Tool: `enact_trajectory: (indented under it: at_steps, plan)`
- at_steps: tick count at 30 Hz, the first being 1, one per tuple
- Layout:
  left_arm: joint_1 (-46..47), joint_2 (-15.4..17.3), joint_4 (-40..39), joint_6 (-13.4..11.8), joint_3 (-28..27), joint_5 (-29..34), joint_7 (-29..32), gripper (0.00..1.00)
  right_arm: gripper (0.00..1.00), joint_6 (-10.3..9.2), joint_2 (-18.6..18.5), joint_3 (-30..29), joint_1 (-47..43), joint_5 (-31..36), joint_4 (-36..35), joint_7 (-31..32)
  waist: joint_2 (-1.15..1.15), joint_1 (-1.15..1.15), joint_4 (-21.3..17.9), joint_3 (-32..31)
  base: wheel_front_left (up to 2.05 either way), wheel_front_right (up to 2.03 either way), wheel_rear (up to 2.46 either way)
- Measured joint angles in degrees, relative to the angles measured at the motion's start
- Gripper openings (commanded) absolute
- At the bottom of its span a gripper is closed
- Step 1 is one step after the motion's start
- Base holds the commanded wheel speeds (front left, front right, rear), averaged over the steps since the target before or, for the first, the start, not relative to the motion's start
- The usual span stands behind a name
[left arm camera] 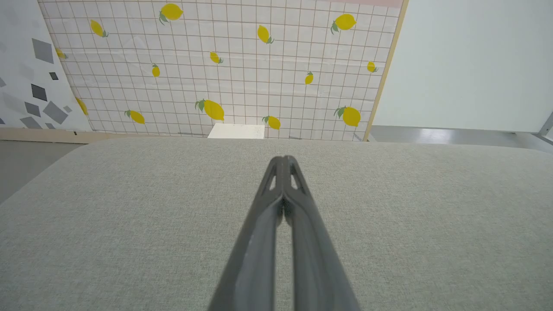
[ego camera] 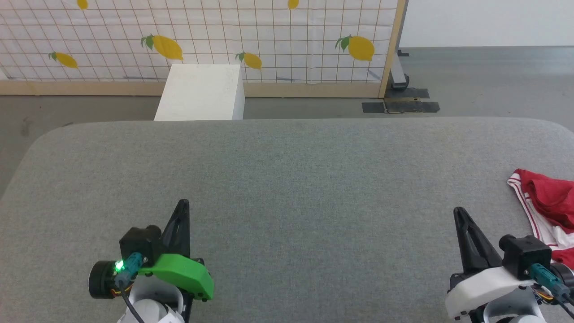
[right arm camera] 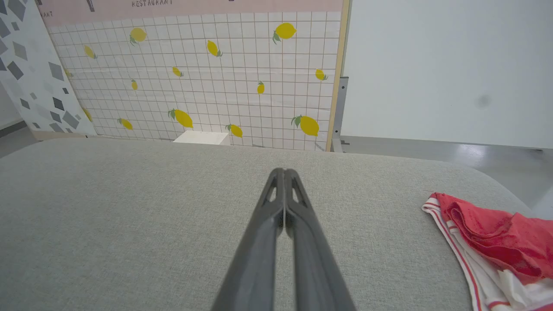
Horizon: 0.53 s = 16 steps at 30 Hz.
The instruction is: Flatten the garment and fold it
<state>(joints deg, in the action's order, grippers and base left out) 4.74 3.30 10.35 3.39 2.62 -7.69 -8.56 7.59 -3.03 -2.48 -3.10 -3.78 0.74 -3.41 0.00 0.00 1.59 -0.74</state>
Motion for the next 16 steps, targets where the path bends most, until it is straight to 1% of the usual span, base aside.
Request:
enact_trajectory:
  at_steps: [16]
  plan:
    - [-0.73,-0.01,-2.11,-0.69,-0.41,2.07,1.94,0.00,0.00,0.00,0.00,0.49,0.69,0.75,-0.09,0.89,0.00,0.00,-0.35,0.17,0.00,0.00,0.00]
